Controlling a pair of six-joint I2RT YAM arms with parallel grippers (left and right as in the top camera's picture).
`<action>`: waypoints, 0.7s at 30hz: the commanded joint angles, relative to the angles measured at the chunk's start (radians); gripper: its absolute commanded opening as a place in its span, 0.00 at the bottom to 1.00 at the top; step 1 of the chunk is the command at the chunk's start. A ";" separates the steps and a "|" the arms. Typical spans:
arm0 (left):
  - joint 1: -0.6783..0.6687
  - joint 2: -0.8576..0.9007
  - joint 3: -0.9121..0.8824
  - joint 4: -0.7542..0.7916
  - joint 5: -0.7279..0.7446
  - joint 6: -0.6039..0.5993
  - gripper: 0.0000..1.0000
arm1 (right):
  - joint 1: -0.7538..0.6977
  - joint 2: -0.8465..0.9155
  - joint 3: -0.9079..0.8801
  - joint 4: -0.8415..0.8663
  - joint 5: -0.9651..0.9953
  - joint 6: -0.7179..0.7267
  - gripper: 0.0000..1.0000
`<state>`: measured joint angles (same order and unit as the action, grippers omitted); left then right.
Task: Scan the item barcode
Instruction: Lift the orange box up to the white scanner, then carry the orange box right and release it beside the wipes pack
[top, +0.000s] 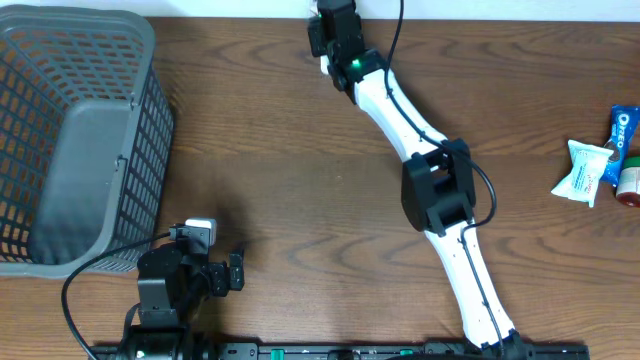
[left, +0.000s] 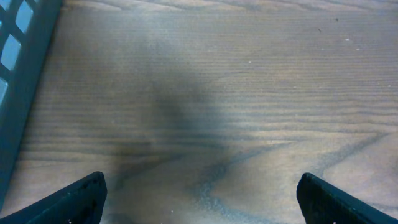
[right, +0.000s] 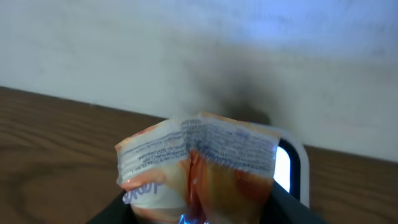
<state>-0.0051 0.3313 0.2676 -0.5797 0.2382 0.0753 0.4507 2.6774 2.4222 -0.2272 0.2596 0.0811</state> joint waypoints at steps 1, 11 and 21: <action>-0.001 -0.001 -0.002 0.000 0.012 -0.002 0.98 | -0.031 0.005 0.003 0.015 0.039 -0.019 0.42; -0.001 -0.001 -0.002 0.000 0.012 -0.002 0.98 | -0.067 0.005 0.003 -0.051 0.005 0.013 0.45; -0.001 -0.001 -0.002 0.000 0.012 -0.002 0.98 | -0.056 0.005 0.003 -0.050 -0.020 0.015 0.49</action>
<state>-0.0051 0.3313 0.2676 -0.5797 0.2382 0.0753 0.3855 2.6781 2.4191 -0.2722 0.2573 0.0860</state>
